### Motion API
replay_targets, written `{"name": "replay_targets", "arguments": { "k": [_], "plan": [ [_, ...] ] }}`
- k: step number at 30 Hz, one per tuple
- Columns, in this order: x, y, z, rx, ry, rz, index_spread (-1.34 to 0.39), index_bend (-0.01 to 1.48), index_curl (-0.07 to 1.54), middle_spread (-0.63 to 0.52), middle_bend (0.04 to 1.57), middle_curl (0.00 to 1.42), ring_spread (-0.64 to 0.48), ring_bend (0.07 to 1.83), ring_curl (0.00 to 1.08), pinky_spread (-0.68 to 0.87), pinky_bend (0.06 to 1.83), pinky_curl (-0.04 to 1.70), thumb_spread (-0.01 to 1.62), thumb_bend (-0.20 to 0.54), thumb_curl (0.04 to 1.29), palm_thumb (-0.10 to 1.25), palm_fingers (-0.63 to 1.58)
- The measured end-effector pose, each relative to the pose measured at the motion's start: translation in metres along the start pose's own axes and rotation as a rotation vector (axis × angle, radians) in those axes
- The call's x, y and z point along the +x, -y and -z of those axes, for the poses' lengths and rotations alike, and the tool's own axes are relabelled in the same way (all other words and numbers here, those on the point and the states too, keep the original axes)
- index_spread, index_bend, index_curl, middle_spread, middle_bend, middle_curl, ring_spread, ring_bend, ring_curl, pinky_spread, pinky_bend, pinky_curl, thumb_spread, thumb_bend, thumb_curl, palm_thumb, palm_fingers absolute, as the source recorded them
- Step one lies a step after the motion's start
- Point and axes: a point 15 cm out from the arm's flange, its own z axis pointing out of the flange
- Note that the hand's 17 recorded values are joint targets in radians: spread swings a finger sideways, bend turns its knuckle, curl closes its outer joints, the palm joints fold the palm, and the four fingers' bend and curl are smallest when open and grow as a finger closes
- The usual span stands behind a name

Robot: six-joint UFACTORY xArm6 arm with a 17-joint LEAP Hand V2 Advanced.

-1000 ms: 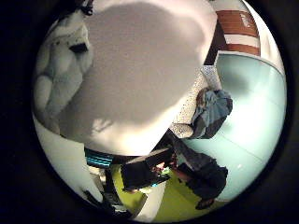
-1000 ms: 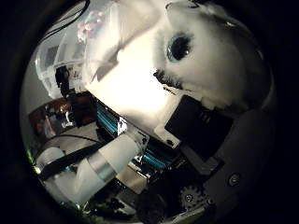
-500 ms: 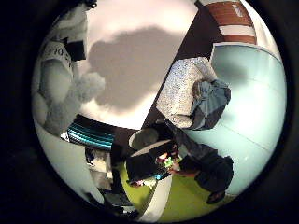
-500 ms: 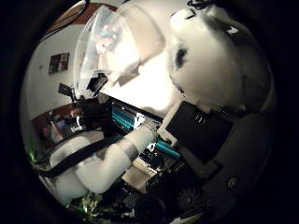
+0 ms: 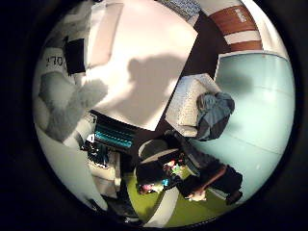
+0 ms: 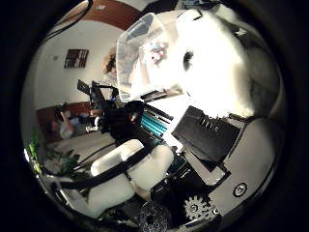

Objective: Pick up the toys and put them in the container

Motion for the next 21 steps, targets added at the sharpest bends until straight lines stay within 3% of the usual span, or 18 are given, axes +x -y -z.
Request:
{"name": "replay_targets", "arguments": {
  "k": [11, 21],
  "plan": [
    [-0.126, 0.091, 0.039, 0.079, -0.008, 0.163, -0.24, 1.03, 0.89, -0.15, 1.34, 0.80, -0.25, 1.29, 0.83, -0.27, 1.05, 1.09, 0.49, -0.022, 0.88, 1.04, 1.07],
    [-0.207, 0.171, 0.040, 0.081, 0.005, 0.262, -0.25, 1.02, 0.89, -0.15, 1.33, 0.81, -0.26, 1.28, 0.85, -0.28, 1.02, 1.12, 0.49, -0.022, 0.89, 1.03, 1.07]
  ]
}}
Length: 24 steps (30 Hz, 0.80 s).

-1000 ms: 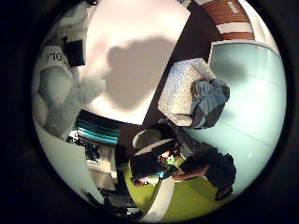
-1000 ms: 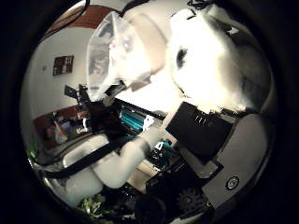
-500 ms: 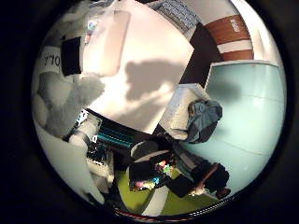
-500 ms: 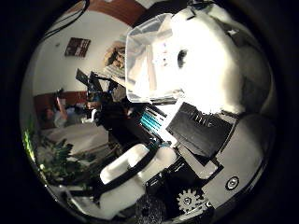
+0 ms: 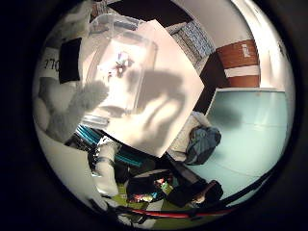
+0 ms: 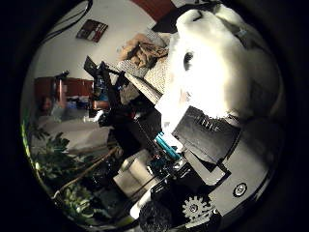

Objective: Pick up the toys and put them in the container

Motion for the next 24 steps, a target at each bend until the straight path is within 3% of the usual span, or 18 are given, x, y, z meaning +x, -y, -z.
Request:
{"name": "replay_targets", "arguments": {
  "k": [5, 9, 13, 16, 18, 20, 24],
  "plan": [
    [-0.003, 0.023, -0.006, 0.015, 0.000, 0.005, -0.25, 1.02, 0.90, -0.15, 1.32, 0.81, -0.26, 1.27, 0.86, -0.29, 1.03, 1.13, 0.55, -0.032, 0.88, 0.99, 1.08],
    [0.002, 0.043, -0.003, 0.090, -0.018, 0.002, -0.26, 0.90, 0.87, -0.14, 1.24, 0.77, -0.25, 1.24, 0.81, -0.32, 1.02, 1.05, 0.90, -0.030, 0.76, 0.89, 1.10],
    [0.011, 0.052, -0.016, 0.120, -0.028, -0.009, -0.33, 0.61, 0.79, -0.18, 1.10, 0.69, -0.29, 1.15, 0.69, -0.48, 0.86, 0.87, 1.07, -0.031, 0.60, 0.78, 0.97],
    [0.018, 0.047, -0.026, 0.098, -0.027, -0.024, -0.44, 0.43, 0.71, -0.24, 0.97, 0.64, -0.32, 1.08, 0.63, -0.54, 0.78, 0.80, 1.09, -0.027, 0.52, 0.76, 0.69],
    [0.021, 0.046, -0.026, 0.095, -0.027, -0.027, -0.48, 0.42, 0.68, -0.26, 0.93, 0.62, -0.32, 1.01, 0.60, -0.47, 0.69, 0.79, 1.09, -0.025, 0.49, 0.75, 0.54],
    [0.025, 0.043, -0.027, 0.089, -0.030, -0.031, -0.53, 0.43, 0.64, -0.26, 0.80, 0.57, -0.28, 0.91, 0.54, -0.23, 0.58, 0.77, 1.09, -0.023, 0.46, 0.75, 0.33],
    [0.031, 0.036, -0.030, 0.058, -0.033, -0.039, -0.54, 0.37, 0.54, -0.17, 0.54, 0.45, -0.11, 0.73, 0.44, 0.18, 0.60, 0.74, 1.09, -0.025, 0.43, 0.73, 0.15]
  ]
}}
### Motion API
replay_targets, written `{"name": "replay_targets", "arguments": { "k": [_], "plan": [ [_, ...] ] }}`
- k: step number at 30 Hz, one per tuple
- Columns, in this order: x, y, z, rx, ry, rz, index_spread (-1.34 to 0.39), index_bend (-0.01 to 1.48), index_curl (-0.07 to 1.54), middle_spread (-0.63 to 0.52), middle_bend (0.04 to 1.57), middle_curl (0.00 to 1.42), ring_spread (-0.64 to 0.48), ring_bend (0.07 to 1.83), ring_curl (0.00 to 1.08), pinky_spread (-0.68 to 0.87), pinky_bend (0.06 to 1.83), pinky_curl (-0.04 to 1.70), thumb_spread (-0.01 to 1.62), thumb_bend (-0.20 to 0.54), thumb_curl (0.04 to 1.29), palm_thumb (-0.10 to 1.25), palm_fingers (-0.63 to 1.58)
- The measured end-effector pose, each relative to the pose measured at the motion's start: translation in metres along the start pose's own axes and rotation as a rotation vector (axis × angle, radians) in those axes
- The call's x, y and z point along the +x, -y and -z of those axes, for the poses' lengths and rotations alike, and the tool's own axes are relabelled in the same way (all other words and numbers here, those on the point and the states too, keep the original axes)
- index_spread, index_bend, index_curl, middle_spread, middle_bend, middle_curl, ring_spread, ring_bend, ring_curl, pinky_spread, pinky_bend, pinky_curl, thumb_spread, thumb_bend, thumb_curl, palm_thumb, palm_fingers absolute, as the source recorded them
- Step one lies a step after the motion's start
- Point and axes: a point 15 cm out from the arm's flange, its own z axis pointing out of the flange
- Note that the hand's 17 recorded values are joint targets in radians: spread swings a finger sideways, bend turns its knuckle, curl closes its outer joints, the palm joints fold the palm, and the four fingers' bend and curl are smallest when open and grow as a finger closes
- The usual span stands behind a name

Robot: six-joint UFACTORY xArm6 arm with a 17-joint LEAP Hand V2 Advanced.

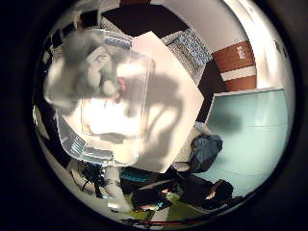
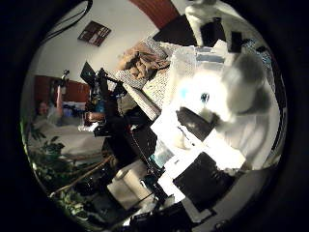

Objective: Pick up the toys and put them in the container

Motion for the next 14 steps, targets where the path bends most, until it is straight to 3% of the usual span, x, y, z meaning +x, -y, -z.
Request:
{"name": "replay_targets", "arguments": {
  "k": [2, 6, 14],
  "plan": [
    [0.001, -0.004, -0.001, -0.016, 0.001, 0.001, -0.53, 0.31, 0.49, -0.13, 0.45, 0.41, -0.03, 0.66, 0.40, 0.33, 0.59, 0.69, 1.09, -0.025, 0.42, 0.71, 0.13],
    [0.005, -0.010, 0.000, -0.031, 0.003, 0.015, -0.51, 0.21, 0.41, -0.08, 0.33, 0.35, 0.10, 0.53, 0.32, 0.47, 0.54, 0.60, 1.08, -0.023, 0.40, 0.69, 0.10],
    [0.025, -0.034, 0.018, -0.036, -0.002, -0.039, -0.50, 0.18, 0.35, -0.05, 0.24, 0.33, 0.14, 0.42, 0.26, 0.49, 0.42, 0.46, 1.08, -0.022, 0.38, 0.69, 0.18]
  ]
}}
